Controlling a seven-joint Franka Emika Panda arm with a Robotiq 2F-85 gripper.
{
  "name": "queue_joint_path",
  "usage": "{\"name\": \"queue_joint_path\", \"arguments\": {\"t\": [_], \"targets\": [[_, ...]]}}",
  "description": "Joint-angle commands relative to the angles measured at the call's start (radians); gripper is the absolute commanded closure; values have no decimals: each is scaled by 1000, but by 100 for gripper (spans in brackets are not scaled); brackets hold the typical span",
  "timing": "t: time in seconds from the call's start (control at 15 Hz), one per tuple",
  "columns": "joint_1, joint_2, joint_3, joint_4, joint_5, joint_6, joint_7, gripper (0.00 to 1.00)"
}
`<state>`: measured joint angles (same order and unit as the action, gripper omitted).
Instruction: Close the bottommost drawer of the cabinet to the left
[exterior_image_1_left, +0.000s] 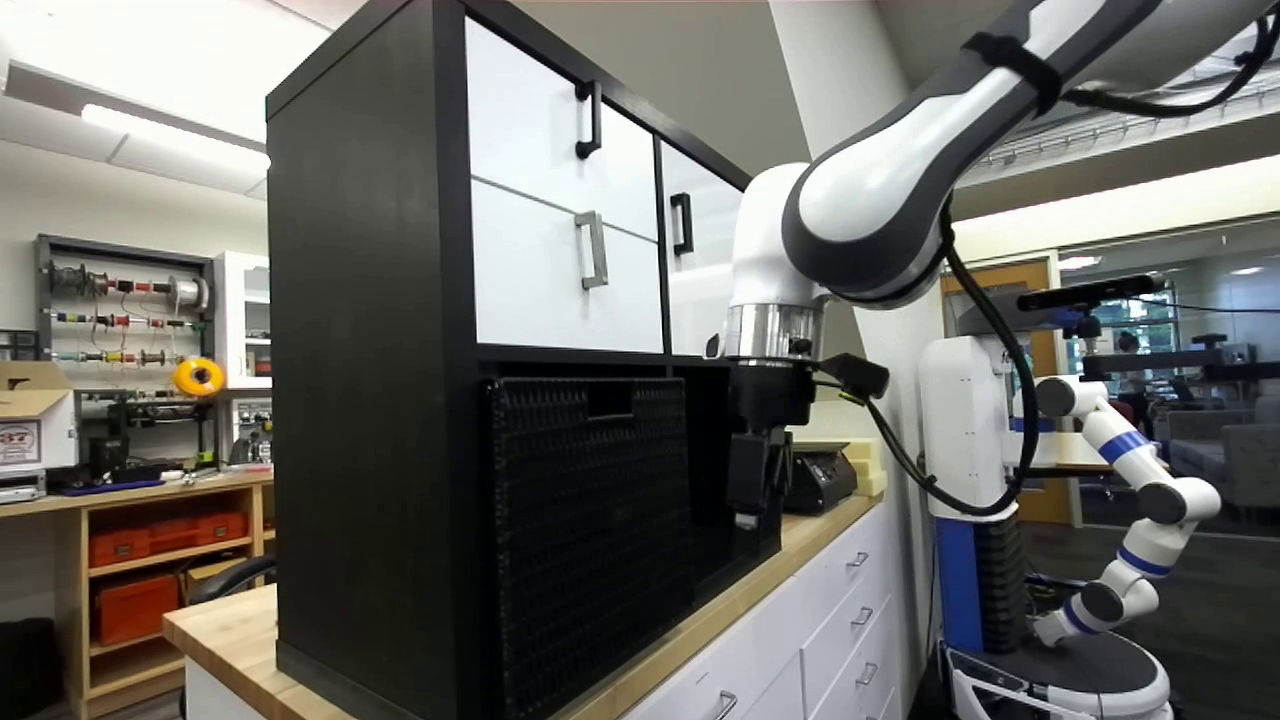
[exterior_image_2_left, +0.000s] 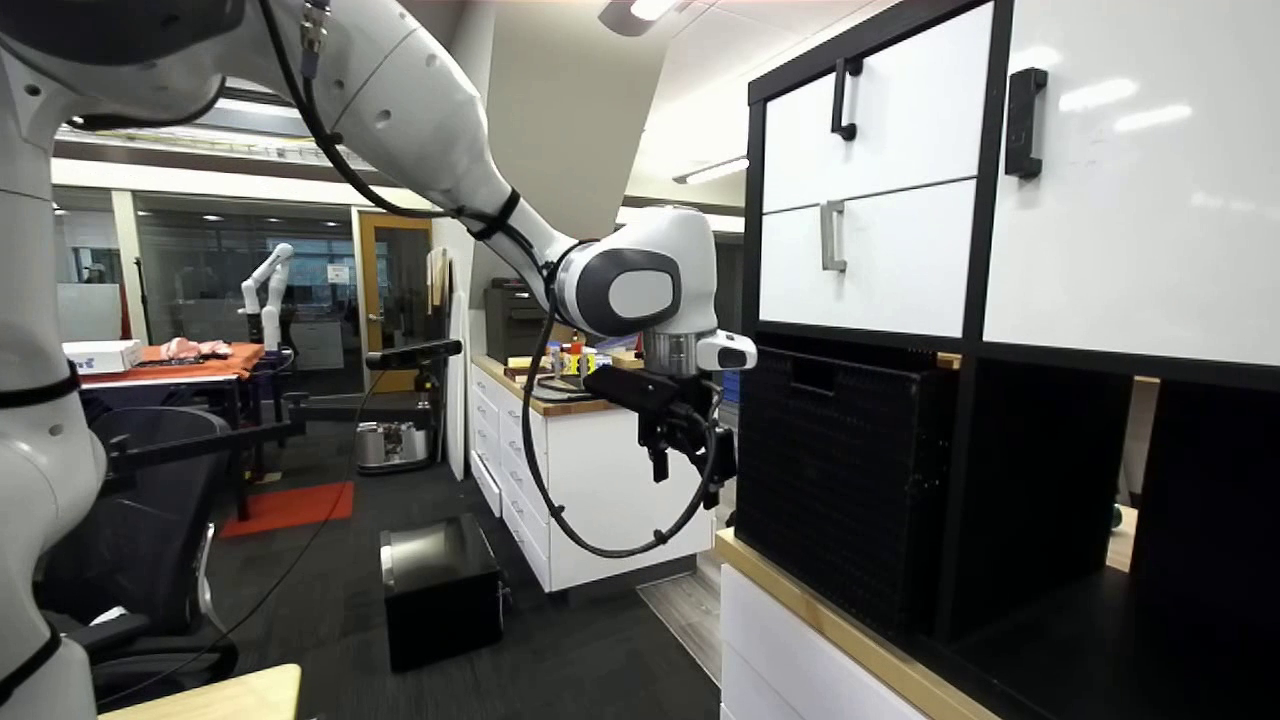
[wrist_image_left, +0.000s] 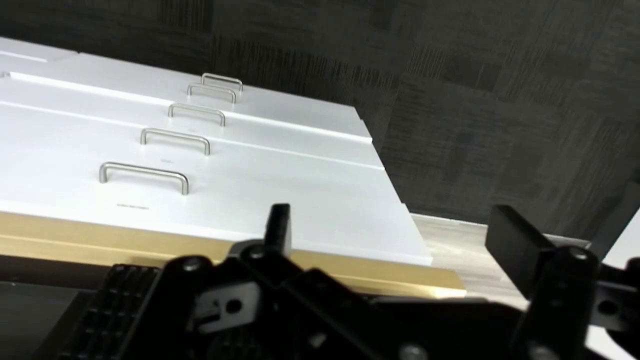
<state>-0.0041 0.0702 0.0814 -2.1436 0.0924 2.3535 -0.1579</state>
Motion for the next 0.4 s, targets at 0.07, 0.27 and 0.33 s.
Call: {"name": "queue_joint_path", "arguments": {"t": [0.07,0.27,0.33], "targets": [[6,-130,-31,-31,-12,-201,4,0],[14,-95,-34,-1,-5,-183,1,0],[14,-95,-34,-1,-5,-182,1,0]]}}
